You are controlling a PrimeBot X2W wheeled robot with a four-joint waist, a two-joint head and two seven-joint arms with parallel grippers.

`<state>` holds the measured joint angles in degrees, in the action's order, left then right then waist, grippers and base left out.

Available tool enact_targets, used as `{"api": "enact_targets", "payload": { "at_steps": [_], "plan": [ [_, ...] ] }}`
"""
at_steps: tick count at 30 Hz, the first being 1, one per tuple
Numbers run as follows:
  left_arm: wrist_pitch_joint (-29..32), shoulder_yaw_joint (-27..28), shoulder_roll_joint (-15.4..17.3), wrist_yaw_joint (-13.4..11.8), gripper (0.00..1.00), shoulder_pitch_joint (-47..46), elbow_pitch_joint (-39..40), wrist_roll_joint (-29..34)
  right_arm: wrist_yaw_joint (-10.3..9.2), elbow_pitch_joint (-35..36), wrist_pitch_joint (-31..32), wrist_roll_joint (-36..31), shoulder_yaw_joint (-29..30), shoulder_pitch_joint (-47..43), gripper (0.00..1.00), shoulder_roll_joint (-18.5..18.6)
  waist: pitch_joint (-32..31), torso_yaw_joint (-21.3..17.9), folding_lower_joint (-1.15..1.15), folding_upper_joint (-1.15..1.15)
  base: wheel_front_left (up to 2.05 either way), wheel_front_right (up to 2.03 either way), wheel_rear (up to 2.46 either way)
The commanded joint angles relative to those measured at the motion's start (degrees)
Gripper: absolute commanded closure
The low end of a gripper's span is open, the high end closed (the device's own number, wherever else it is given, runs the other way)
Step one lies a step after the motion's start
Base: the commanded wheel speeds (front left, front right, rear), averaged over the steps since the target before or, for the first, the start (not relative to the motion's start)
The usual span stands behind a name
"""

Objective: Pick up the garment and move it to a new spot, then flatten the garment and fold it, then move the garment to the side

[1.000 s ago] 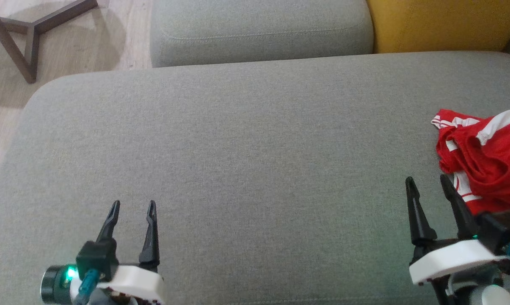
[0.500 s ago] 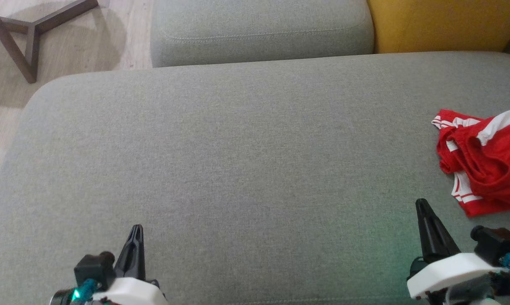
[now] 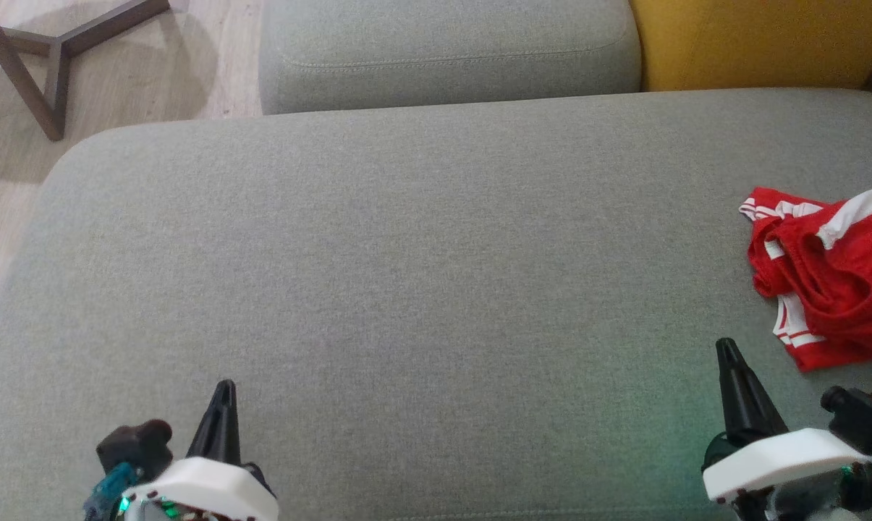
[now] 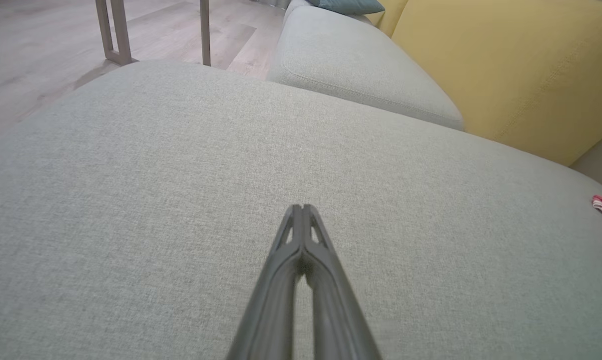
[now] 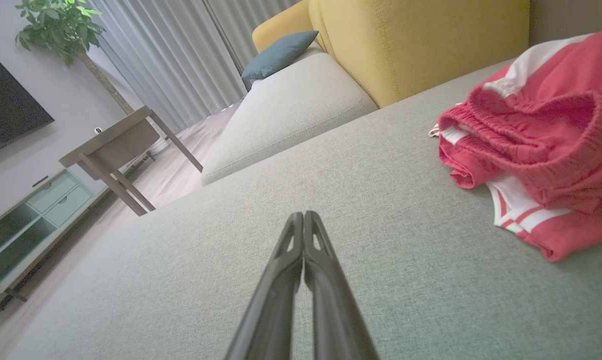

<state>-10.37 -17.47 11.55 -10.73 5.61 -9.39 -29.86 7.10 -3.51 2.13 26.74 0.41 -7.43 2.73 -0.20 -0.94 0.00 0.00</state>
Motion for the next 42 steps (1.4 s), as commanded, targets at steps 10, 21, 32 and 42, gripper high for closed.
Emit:
{"api": "enact_targets", "payload": {
  "at_steps": [10, 21, 32, 42],
  "plan": [
    [1.5, 3.4, -0.3, 2.2, 1.0, -3.7, 0.9, -7.6, 0.11, 0.4, 0.1, 8.0, 0.3, 4.1, 1.0, 1.0, 0.0, 0.1, 0.0, 0.0, 0.0, 0.0, 0.0],
    [3.0, 5.5, -1.0, 4.2, 1.0, -4.6, 0.3, -14.7, 0.14, -0.9, 0.3, 15.4, 0.6, 5.2, 1.0, 1.2, 0.1, 0.2, 0.0, 0.0, 0.0, 0.0, 0.0],
    [4.5, 7.5, -1.7, 6.0, 1.0, -5.5, -0.3, -21.1, 0.18, -2.1, 0.6, 22.1, 1.0, 6.3, 1.0, 1.3, 0.1, 0.3, 0.0, 0.0, 0.0, 0.0, 0.0],
    [6.0, 9.5, -2.4, 7.8, 1.0, -6.4, -0.9, -27.4, 0.21, -3.3, 0.8, 28.7, 1.4, 7.3, 1.0, 1.4, 0.2, 0.4, 0.0, 0.0, 0.0, 0.0, 0.0]
  ]
}}
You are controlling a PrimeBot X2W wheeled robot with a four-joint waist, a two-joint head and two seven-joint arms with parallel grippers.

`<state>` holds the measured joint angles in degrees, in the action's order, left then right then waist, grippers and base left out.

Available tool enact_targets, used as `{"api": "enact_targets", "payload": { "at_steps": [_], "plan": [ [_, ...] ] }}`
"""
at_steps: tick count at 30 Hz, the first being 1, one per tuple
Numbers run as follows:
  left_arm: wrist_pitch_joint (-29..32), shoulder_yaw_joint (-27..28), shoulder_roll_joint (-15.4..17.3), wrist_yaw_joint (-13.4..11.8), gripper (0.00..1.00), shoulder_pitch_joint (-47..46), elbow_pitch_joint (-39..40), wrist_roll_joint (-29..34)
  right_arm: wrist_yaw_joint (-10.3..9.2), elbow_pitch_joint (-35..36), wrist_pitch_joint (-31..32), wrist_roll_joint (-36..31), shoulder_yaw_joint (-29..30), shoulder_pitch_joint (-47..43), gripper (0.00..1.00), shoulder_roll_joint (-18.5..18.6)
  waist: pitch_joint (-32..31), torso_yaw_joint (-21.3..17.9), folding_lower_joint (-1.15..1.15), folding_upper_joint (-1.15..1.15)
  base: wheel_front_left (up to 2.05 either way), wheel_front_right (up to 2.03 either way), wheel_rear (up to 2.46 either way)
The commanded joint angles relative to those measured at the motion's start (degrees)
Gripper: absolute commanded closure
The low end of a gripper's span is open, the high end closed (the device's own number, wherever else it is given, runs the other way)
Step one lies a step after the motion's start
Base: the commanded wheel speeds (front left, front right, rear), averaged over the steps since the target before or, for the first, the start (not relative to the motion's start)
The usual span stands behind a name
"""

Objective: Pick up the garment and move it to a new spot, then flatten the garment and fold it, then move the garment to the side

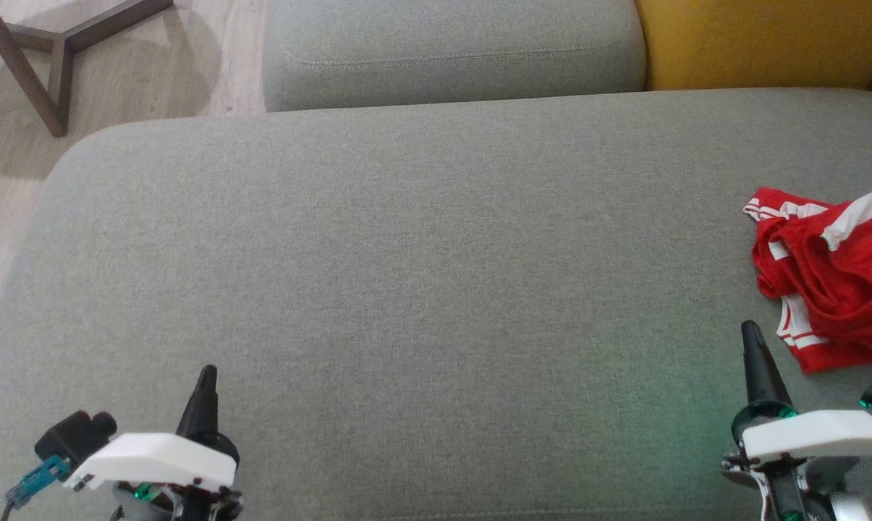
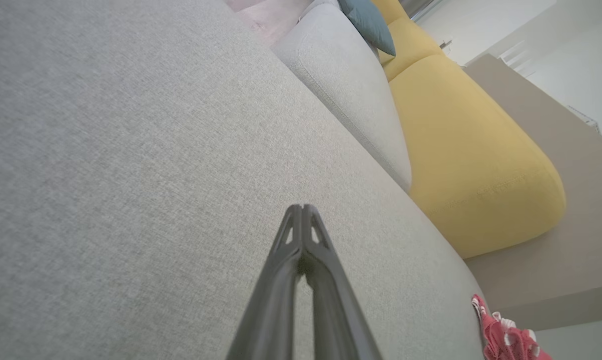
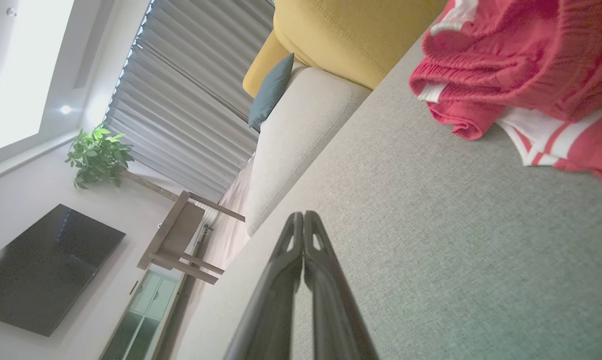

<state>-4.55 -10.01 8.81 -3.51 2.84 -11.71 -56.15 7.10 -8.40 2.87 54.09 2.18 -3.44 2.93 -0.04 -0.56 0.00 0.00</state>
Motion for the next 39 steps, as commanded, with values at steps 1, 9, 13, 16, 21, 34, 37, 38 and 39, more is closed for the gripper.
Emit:
{"api": "enact_targets", "payload": {
  "at_steps": [1, 9, 13, 16, 21, 34, 37, 38, 39],
  "plan": [
    [0.3, 2.3, 0.2, 0.8, 1.0, -3.7, 1.3, -1.8, 0.21, 1.5, 0.1, 2.0, -0.3, 3.4, 1.0, 1.2, 0.0, 0.0, 0.0, 0.0, 0.0, 0.0, 0.0],
    [1.6, 3.9, -0.4, 2.2, 1.0, -4.4, 0.9, -6.8, 0.23, 0.5, 0.4, 7.3, 0.0, 4.3, 1.0, 1.2, 0.0, 0.1, 0.0, 0.0, 0.0, 0.0, 0.0],
    [2.2, 4.8, -0.7, 2.9, 1.0, -4.8, 0.6, -9.3, 0.25, 0.0, 0.5, 9.9, 0.2, 4.7, 1.0, 1.3, 0.1, 0.1, 0.0, 0.0, 0.0, 0.0, 0.0],
    [2.6, 5.4, -1.0, 3.4, 1.0, -5.0, 0.4, -11.2, 0.26, -0.4, 0.6, 11.9, 0.3, 5.0, 1.0, 1.3, 0.1, 0.2, 0.0, 0.0, 0.0, 0.0, 0.0],
    [3.4, 6.5, -1.4, 4.3, 1.0, -5.5, 0.1, -14.3, 0.27, -1.0, 0.8, 15.2, 0.6, 5.5, 1.0, 1.3, 0.1, 0.2, 0.0, 0.0, 0.0, 0.0, 0.0],
    [5.5, 9.3, -2.5, 6.7, 1.0, -6.7, -0.7, -22.5, 0.31, -2.6, 1.3, 23.7, 1.3, 6.9, 1.0, 1.3, 0.1, 0.3, 0.0, 0.0, 0.0, 0.0, 0.0],
    [6.0, 9.9, -2.7, 7.2, 1.0, -6.9, -0.9, -24.3, 0.32, -2.9, 1.4, 25.6, 1.4, 7.2, 1.0, 1.3, 0.1, 0.4, 0.0, 0.0, 0.0, 0.0, 0.0],
    [6.2, 10.2, -2.8, 7.4, 1.0, -7.0, -1.0, -25.0, 0.32, -3.0, 1.4, 26.3, 1.5, 7.3, 1.0, 1.3, 0.1, 0.4, 0.0, 0.0, 0.0, 0.0, 0.0],
    [6.3, 10.4, -2.9, 7.5, 1.0, -7.1, -1.0, -25.6, 0.33, -3.2, 1.4, 26.9, 1.5, 7.4, 1.0, 1.3, 0.1, 0.4, 0.0, 0.0, 0.0, 0.0, 0.0]
  ]
}}
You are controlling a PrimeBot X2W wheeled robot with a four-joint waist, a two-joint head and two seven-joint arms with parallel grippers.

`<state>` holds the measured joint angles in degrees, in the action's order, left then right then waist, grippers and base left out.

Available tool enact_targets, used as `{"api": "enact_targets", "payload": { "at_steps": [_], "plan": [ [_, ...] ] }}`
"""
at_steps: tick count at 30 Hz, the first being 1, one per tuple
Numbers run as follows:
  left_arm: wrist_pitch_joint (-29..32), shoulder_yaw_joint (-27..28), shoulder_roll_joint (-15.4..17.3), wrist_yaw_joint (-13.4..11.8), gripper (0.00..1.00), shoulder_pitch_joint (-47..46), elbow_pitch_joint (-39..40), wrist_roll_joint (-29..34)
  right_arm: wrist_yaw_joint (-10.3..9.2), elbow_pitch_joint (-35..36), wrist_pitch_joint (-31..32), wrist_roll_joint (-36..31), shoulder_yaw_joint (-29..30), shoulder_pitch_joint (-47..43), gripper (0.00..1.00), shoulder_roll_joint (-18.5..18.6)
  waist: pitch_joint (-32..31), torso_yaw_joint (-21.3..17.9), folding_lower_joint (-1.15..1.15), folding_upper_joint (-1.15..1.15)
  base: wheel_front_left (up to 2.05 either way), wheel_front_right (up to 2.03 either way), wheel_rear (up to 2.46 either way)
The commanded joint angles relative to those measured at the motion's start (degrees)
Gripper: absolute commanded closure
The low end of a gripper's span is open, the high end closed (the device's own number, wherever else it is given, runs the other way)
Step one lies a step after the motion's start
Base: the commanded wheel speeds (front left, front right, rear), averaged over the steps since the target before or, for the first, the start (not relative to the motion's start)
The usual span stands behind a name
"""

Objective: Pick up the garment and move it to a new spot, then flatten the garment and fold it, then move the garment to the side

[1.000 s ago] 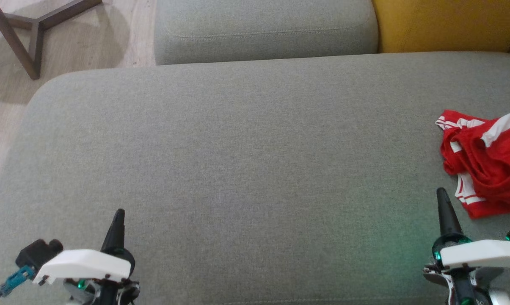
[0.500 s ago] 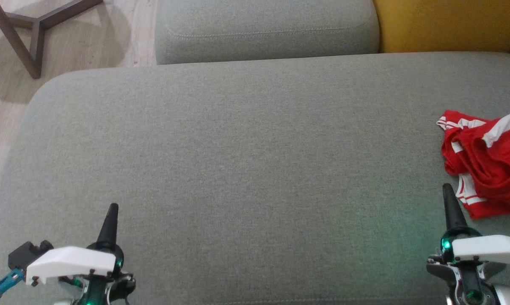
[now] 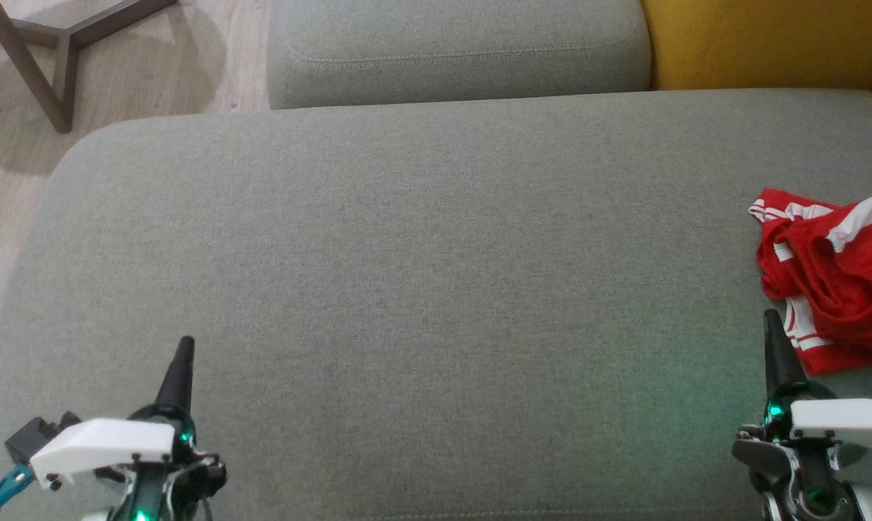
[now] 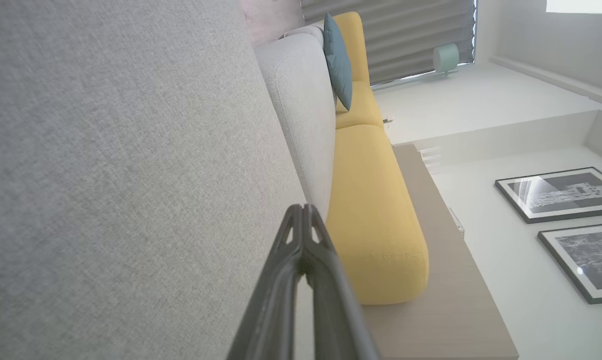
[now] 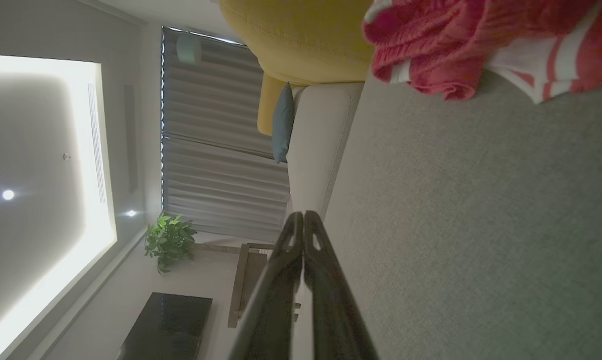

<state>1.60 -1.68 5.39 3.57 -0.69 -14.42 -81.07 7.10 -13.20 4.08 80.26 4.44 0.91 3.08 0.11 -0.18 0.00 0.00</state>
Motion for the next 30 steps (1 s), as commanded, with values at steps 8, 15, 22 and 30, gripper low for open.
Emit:
{"api": "enact_targets", "payload": {
  "at_steps": [8, 15, 22, 30],
  "plan": [
    [1.5, 3.8, -0.2, 1.9, 1.0, -4.3, 1.2, -5.6, 0.35, 0.7, 0.6, 6.0, -0.3, 3.9, 1.0, 1.1, 0.0, 0.1, 0.0, 0.0, 0.0, 0.0, 0.0],
    [2.7, 5.3, -0.8, 3.1, 1.0, -4.9, 0.7, -10.0, 0.37, -0.2, 0.8, 10.5, 0.1, 4.7, 1.0, 1.1, 0.1, 0.1, 0.0, 0.0, 0.0, 0.0, 0.0],
    [3.4, 6.4, -1.2, 3.9, 1.0, -5.3, 0.4, -12.6, 0.39, -0.7, 1.1, 13.3, 0.4, 5.1, 1.0, 1.0, 0.1, 0.2, 0.0, 0.0, 0.0, 0.0, 0.0],
    [3.6, 6.5, -1.3, 3.9, 1.0, -5.4, 0.4, -12.5, 0.39, -0.7, 1.2, 13.2, 0.6, 5.1, 1.0, 0.9, 0.1, 0.2, 0.0, 0.0, 0.0, 0.0, 0.0]
  ]
}}
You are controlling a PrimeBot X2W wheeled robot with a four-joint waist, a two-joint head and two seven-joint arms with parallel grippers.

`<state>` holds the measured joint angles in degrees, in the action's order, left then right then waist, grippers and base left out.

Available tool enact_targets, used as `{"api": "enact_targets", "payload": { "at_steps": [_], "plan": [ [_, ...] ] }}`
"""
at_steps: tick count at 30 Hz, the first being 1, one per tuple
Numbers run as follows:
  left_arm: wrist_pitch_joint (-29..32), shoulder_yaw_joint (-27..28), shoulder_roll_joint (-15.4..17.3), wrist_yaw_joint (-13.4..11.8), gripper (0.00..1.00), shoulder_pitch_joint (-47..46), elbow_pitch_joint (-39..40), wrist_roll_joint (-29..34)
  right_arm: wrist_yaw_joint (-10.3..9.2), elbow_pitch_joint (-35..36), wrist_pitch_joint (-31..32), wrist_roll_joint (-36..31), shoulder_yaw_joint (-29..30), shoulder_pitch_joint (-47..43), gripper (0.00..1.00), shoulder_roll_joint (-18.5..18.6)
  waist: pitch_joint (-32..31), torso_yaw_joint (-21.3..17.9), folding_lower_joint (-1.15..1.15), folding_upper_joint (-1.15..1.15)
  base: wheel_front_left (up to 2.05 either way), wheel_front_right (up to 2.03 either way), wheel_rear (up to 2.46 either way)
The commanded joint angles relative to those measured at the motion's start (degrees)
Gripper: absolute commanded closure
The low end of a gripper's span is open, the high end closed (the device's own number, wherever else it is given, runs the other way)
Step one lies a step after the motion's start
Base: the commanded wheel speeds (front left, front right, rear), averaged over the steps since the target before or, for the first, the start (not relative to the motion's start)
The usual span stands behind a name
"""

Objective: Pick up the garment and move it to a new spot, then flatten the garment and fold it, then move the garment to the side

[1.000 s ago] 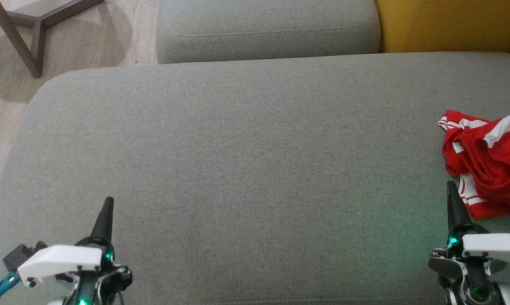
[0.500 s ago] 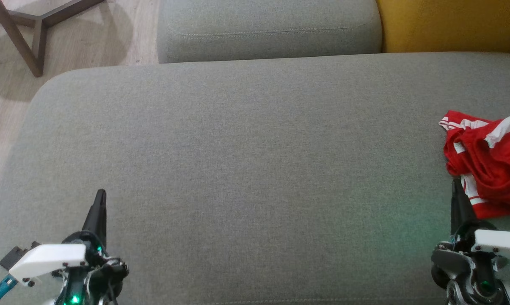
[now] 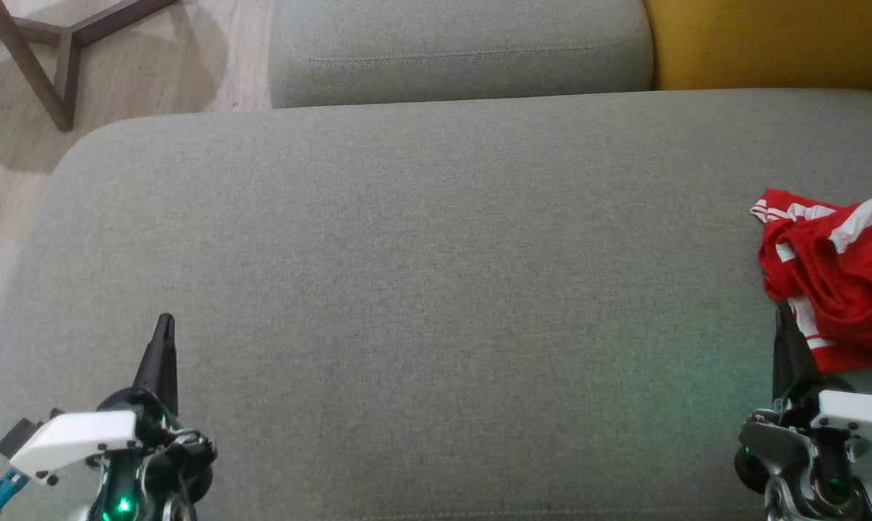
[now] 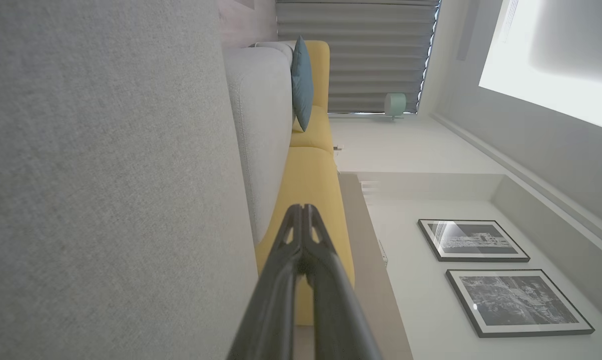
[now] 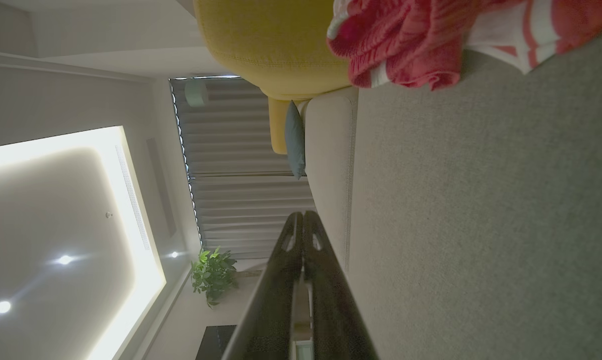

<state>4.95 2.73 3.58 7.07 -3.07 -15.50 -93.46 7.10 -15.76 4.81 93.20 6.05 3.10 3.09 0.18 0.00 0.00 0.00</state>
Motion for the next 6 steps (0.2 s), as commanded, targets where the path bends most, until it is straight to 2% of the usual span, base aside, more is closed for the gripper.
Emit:
{"api": "enact_targets", "payload": {
  "at_steps": [1, 6],
  "plan": [
    [0.2, 2.2, 0.5, 0.4, 1.0, -3.0, 1.5, -0.1, 0.39, 1.8, 0.5, 0.2, -1.0, 3.0, 1.0, 0.9, 0.0, 0.0, 0.0, 0.0, 0.0, 0.0, 0.0],
    [0.3, 2.2, 0.4, 0.4, 1.0, -3.0, 1.5, 0.0, 0.39, 1.8, 0.5, 0.1, -0.9, 3.0, 1.0, 0.8, 0.0, 0.0, 0.0, 0.0, 0.0, 0.0, 0.0]
  ]
}}
